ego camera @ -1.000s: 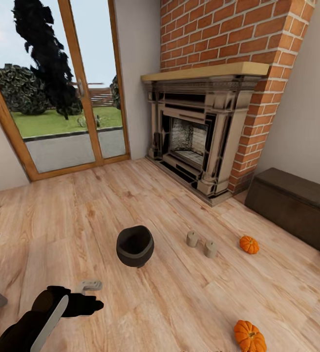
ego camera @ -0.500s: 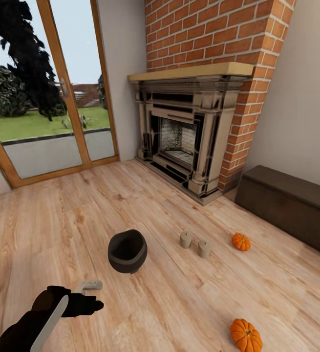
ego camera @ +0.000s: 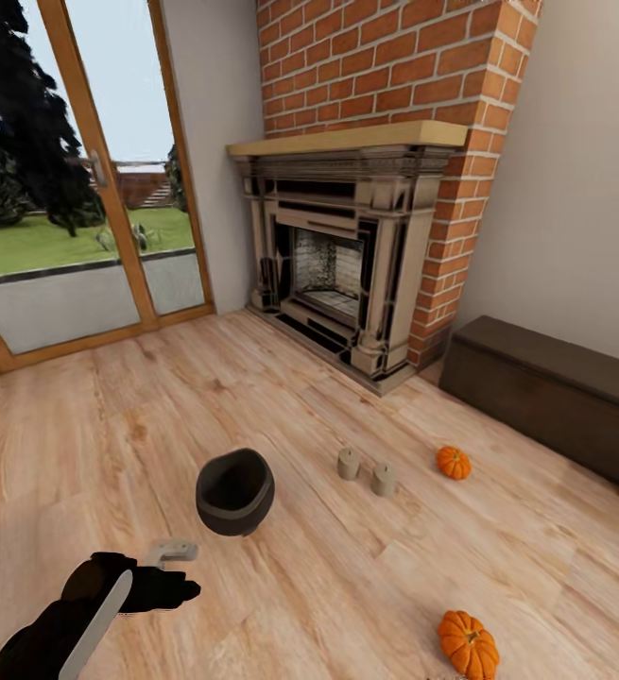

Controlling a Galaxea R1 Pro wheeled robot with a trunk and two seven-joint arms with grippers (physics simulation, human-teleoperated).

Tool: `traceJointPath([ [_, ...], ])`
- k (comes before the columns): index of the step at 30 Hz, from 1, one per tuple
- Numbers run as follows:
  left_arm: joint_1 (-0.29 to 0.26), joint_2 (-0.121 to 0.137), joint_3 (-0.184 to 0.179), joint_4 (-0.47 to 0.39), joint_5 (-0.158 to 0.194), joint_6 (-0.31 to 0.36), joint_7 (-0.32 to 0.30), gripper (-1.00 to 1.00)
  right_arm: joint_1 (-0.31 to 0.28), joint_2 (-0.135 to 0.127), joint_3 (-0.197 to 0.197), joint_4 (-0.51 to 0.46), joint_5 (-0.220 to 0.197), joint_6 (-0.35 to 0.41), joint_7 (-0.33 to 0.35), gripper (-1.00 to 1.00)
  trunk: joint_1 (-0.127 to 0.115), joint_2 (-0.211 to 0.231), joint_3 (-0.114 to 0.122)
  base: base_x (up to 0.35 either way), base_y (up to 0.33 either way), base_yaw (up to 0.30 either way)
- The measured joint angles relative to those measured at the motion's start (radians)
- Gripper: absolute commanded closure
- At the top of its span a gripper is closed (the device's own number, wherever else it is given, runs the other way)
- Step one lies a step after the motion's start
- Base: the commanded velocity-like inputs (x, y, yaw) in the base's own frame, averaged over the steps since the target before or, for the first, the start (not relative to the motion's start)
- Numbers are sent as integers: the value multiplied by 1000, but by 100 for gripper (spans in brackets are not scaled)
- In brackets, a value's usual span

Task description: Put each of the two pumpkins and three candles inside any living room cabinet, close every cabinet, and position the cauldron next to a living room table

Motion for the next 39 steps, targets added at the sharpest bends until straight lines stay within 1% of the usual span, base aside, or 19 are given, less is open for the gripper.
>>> traceJointPath([
  [15, 0, 0, 0, 0, 1, 0, 0, -100, 0, 0, 0, 0, 0, 0, 0, -100, 0, 0, 0, 0, 1, -276],
  [22, 0, 0, 0, 0, 1, 0, 0, -100, 0, 0, 0, 1, 0, 0, -1, -100, 0, 0, 0, 0, 169, -277],
  [33, 0, 0, 0, 0, 1, 0, 0, -100, 0, 0, 0, 1, 0, 0, -1, -100, 0, 0, 0, 0, 20, -276],
  [39, 0, 0, 0, -1, 0, 0, 0, -100, 0, 0, 0, 1, 0, 0, -1, -100, 0, 0, 0, 0, 109, -274],
])
